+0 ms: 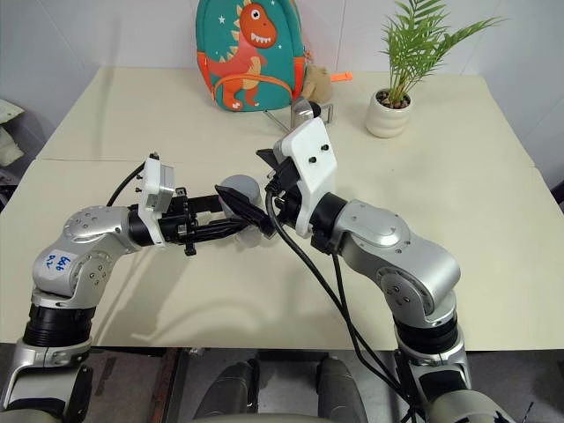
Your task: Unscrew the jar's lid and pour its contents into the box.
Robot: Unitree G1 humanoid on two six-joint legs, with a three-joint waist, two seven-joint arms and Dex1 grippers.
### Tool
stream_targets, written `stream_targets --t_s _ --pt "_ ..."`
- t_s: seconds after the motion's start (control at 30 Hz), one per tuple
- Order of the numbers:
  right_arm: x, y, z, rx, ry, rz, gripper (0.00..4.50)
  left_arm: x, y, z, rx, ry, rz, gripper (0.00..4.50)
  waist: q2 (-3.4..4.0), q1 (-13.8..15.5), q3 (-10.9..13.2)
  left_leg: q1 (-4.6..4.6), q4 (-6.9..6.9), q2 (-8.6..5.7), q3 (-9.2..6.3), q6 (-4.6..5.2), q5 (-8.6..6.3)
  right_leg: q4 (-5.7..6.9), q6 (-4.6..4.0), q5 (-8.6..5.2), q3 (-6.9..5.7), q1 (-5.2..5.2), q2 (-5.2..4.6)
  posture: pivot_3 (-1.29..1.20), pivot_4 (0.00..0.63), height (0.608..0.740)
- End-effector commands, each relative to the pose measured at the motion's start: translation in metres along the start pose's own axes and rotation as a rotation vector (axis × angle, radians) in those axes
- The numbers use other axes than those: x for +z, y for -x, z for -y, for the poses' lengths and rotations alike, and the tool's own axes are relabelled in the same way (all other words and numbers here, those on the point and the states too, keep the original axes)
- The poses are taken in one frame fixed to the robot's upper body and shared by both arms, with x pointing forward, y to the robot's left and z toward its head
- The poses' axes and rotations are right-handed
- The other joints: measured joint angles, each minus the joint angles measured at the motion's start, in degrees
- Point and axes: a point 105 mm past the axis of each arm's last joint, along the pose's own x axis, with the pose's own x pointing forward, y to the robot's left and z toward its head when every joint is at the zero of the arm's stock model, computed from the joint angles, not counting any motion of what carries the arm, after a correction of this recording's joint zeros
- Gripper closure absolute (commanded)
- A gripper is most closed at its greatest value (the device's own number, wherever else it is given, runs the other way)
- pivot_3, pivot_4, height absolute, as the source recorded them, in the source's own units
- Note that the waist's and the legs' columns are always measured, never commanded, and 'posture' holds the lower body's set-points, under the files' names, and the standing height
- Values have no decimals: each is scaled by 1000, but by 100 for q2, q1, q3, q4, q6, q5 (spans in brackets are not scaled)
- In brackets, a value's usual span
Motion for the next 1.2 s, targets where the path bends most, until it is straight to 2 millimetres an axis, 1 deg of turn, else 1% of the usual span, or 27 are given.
stream_targets --t_s 0.03,0.53,0.8,0.9,1.0,1.03,1.07,1.2 --pt "8 -1 -8 24 40 18 0 11 3 -3 1 -39 18 2662 0 -5 0 0 0 0 0 0 0 0 0 0 0 0 0 0 150 740" --pt "3 -5 -14 78 67 -5 0 10 2 -2 -7 -63 23 2662 0 -7 0 -1 -6 1 0 0 0 -1 -2 -1 1 -5 1 0 150 740" --pt "4 -6 -16 103 74 3 0 10 2 -1 -5 -71 22 2662 0 -7 0 -1 -6 1 0 0 0 -1 -2 -1 1 -5 0 0 150 740" --pt "4 -7 -16 105 72 2 613 9 2 1 -4 -73 24 2662 0 -6 0 -1 -6 1 0 0 0 -1 -1 -1 0 -5 1 0 150 740" --pt "3 -7 -17 108 68 -1 1635 9 2 2 -4 -74 25 2662 0 -7 0 -1 -6 1 0 0 0 -2 -2 -1 1 -5 0 0 150 740" --pt "3 -7 -17 109 69 -1 1901 9 2 2 -4 -74 26 2662 0 -7 0 -1 -6 1 0 0 0 -2 -2 -1 1 -5 0 0 150 740" --pt "3 -8 -17 112 70 0 1975 9 2 2 -4 -74 27 2662 0 -6 0 -1 -7 1 0 0 0 -2 -2 -1 0 -5 0 0 150 740" --pt "5 -8 -19 136 83 8 1975 10 2 5 -16 -77 32 2662 0 -6 0 -1 -7 1 0 0 0 -2 -2 -1 1 -5 0 0 150 740"
